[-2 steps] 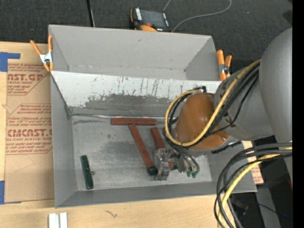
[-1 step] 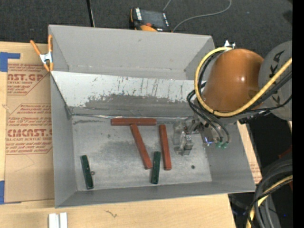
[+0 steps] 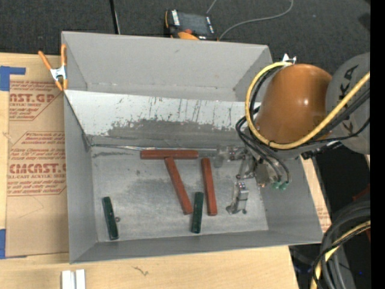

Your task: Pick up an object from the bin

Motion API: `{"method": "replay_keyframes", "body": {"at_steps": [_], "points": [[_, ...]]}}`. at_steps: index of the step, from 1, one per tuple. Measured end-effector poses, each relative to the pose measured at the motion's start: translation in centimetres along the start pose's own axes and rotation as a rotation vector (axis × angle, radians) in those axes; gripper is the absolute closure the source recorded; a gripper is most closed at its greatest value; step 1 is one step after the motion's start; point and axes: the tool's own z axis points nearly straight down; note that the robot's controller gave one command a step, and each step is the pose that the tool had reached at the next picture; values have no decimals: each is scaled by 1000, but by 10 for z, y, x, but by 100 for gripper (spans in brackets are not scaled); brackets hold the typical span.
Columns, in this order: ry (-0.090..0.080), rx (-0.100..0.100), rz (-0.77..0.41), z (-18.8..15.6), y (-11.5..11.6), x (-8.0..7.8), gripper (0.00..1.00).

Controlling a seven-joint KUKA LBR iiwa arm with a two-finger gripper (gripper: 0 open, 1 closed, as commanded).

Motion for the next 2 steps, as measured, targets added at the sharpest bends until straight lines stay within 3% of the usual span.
{"method": "replay_keyframes", "body": {"at_steps": [1, 2], "points": [[-8, -2, -122, -78, 62, 2, 0], [6, -4, -819, 112, 49, 8, 0]]}}
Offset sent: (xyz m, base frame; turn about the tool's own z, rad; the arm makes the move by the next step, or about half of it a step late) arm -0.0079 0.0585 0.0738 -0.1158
